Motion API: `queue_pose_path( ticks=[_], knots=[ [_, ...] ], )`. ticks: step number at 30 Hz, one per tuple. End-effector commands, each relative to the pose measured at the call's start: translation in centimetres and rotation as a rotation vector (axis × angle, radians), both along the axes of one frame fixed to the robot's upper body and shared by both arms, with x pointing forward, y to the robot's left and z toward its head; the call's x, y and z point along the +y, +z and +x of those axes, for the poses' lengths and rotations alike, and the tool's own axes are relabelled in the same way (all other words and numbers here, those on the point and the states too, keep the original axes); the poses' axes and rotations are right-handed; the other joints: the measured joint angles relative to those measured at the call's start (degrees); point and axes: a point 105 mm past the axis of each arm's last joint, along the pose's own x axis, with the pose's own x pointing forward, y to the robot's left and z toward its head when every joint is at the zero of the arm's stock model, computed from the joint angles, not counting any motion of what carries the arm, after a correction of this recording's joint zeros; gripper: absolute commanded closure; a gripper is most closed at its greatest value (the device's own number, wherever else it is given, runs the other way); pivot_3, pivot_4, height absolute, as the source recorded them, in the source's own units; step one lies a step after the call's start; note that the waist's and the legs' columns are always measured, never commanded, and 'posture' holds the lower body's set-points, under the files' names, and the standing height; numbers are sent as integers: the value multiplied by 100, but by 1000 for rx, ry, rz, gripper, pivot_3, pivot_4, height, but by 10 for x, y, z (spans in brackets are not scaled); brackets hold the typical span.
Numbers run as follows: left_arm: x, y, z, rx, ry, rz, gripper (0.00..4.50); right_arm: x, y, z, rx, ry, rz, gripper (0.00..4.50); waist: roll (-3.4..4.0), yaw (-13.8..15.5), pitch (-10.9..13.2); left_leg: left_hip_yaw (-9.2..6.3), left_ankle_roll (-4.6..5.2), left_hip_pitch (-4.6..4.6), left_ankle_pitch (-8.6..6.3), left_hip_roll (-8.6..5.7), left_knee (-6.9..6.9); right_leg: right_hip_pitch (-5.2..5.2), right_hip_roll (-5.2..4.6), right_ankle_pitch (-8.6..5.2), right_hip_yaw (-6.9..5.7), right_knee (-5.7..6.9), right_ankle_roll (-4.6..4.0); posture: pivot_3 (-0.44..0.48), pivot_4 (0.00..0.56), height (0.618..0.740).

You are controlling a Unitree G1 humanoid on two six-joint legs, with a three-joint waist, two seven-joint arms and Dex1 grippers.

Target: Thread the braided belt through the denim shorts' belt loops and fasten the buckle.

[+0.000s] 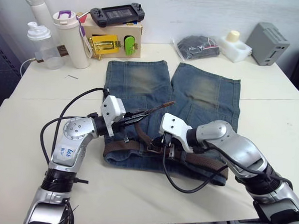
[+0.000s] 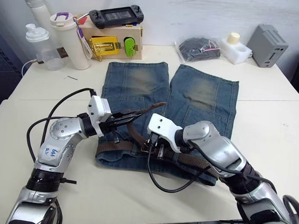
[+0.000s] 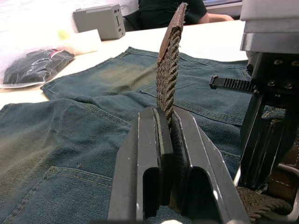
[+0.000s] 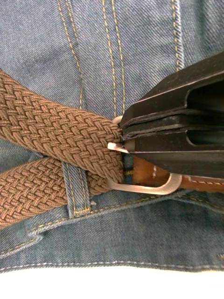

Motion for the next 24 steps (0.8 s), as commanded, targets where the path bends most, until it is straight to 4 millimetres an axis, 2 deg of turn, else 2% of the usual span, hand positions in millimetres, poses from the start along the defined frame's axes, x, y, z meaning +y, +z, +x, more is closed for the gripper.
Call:
queue_pose_path(
  ticks=[1, 5, 9, 14, 24],
  knots=[
    [0, 13, -5, -50, -8, -20, 4500, 3, -16, -8, 50, 33, -45, 4468, 0, 0, 0, 0, 0, 0, 0, 0, 0, 0, 0, 0, 0, 0, 0, 0, 150, 646],
    [-1, 12, -5, -51, -10, -15, 4500, 5, -17, -8, 51, 35, -44, 4468, 0, -2, 0, 0, 0, 2, 0, 0, 0, 1, 0, 0, 0, 0, 0, 0, 150, 646],
    [0, 11, -5, -48, -10, -10, 4500, 1, -5, -3, 20, 13, -24, 4468, 0, -1, 0, 0, 0, 2, 0, 0, -1, 1, 0, 0, 0, 0, 0, 0, 150, 646],
    [0, 11, -5, -46, -9, -12, 4500, -1, 12, -10, 10, 29, 14, 4468, 1, 6, 1, 0, 0, 0, 0, 0, 0, 1, 0, 0, 1, -1, 0, 0, 150, 646],
    [0, 11, -6, -44, -9, -14, 4500, 4, 7, -11, 26, 30, 17, 4468, 2, 2, 2, 0, 0, -1, 0, 0, -2, -1, 0, 0, 1, -2, 0, 0, 150, 646]
  ],
)
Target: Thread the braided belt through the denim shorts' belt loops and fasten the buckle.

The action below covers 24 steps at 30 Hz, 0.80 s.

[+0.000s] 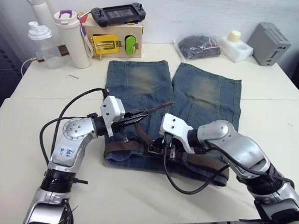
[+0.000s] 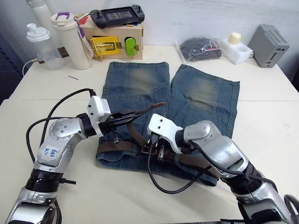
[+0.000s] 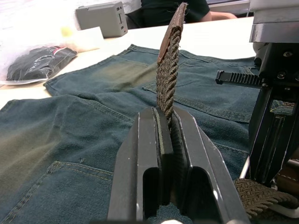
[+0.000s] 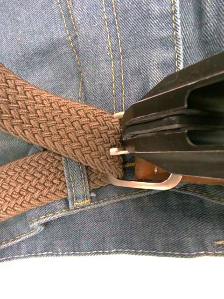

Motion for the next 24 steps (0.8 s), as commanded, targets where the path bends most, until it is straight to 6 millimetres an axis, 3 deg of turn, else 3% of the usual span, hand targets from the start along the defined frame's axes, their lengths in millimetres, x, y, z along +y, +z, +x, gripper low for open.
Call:
queue_pose_path(
  ticks=[1, 11, 16, 19, 24],
  knots=[
    [-1, 12, -6, -48, -15, -17, 4500, 4, 2, -5, -5, 26, 15, 4468, 0, 1, 0, 0, 0, 0, 0, 0, 0, 0, 0, 0, 0, 0, 0, 0, 150, 646],
    [0, 14, -6, -53, -10, -14, 4500, 13, -5, -10, -3, 53, -8, 4468, 0, -8, 0, 0, 0, 1, 0, 0, -2, 0, 0, 0, -1, 0, 0, 0, 150, 646],
    [1, 13, -6, -51, -11, -11, 4500, 2, 6, 0, -48, 13, -14, 4468, 1, -3, 0, 0, 0, 1, 0, 0, -2, 0, 0, 0, -1, 0, 0, 0, 150, 646],
    [1, 13, -6, -49, -13, -11, 4500, -3, 20, -4, -62, 25, 3, 4468, 3, 4, 2, 0, 0, 0, 0, 0, -1, 0, 0, 0, 0, 0, 0, 0, 150, 646],
    [0, 13, -6, -47, -14, -12, 4500, -2, 25, -9, -53, 46, 19, 4468, 2, 9, 6, -1, 0, -1, 0, 0, -2, 0, 0, 0, 0, -2, 0, 0, 150, 646]
  ],
)
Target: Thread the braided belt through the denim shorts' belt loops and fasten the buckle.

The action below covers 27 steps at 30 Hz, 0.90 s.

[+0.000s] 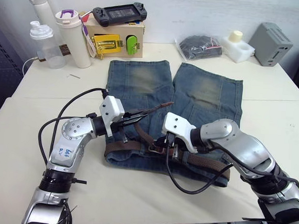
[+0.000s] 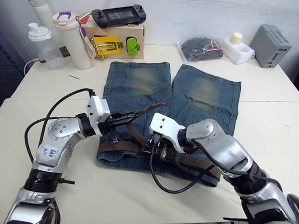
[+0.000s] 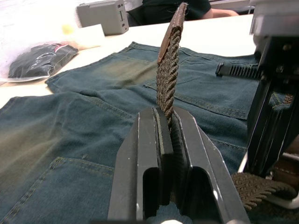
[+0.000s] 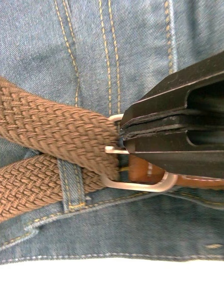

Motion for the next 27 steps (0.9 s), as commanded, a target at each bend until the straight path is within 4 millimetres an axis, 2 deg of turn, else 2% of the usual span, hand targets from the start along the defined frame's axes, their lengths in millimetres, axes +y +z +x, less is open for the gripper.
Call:
queue_pose_path(
  ticks=[1, 20, 27],
  knots=[
    [-2, 13, -5, -50, -18, -22, 4500, 5, 14, -6, -34, 38, 28, 4468, 0, 0, 0, 0, 0, 0, 0, 0, 0, 0, 0, 0, 0, 0, 0, 0, 150, 646],
    [-2, 14, -6, -54, -13, -24, 4500, 10, -20, 1, 16, 15, -20, 4468, 1, -14, 1, 2, 0, 1, 0, 0, 0, 0, 0, 0, -1, -1, 0, 0, 150, 646],
    [-12, 22, -6, -78, -62, -28, 4500, 20, -47, -8, 98, 59, -94, 4468, 0, -41, 0, 3, -1, 8, 0, 4, -2, 5, 3, 0, -1, 0, 0, 0, 150, 646]
  ],
)
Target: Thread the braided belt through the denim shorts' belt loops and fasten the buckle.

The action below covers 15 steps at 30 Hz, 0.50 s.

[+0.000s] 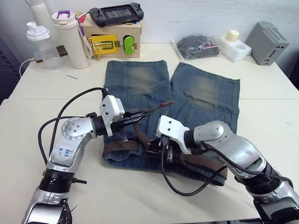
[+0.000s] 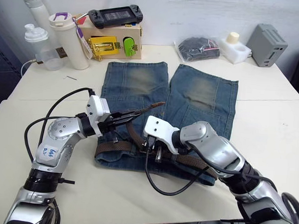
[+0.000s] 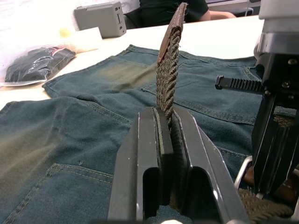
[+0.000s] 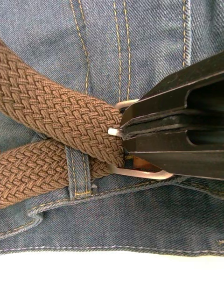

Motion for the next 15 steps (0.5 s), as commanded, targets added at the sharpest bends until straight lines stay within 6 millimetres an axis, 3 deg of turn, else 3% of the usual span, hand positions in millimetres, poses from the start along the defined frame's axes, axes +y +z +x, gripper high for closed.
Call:
queue_pose_path(
  ticks=[1, 7, 15],
  knots=[
    [-12, 18, -6, -69, -61, -18, 4500, 6, -32, -10, 108, 23, -74, 4468, -1, -16, -1, 1, -1, 2, 0, 1, -1, 2, 0, 0, 0, 0, 0, 0, 150, 646],
    [-39, 35, -16, -124, -240, 25, 4500, 5, -57, -11, 199, 25, -178, 4468, -2, -130, -4, 1, -6, 12, -1, 9, -9, 6, 7, 0, 0, 1, 0, 0, 150, 646],
    [-75, 64, -17, -221, -479, 90, 4500, 5, -76, -27, 251, 126, -286, 4468, -4, -118, -11, 0, -11, 18, -3, 14, -20, 6, 13, 0, 1, -3, 0, 0, 150, 646]
  ],
)
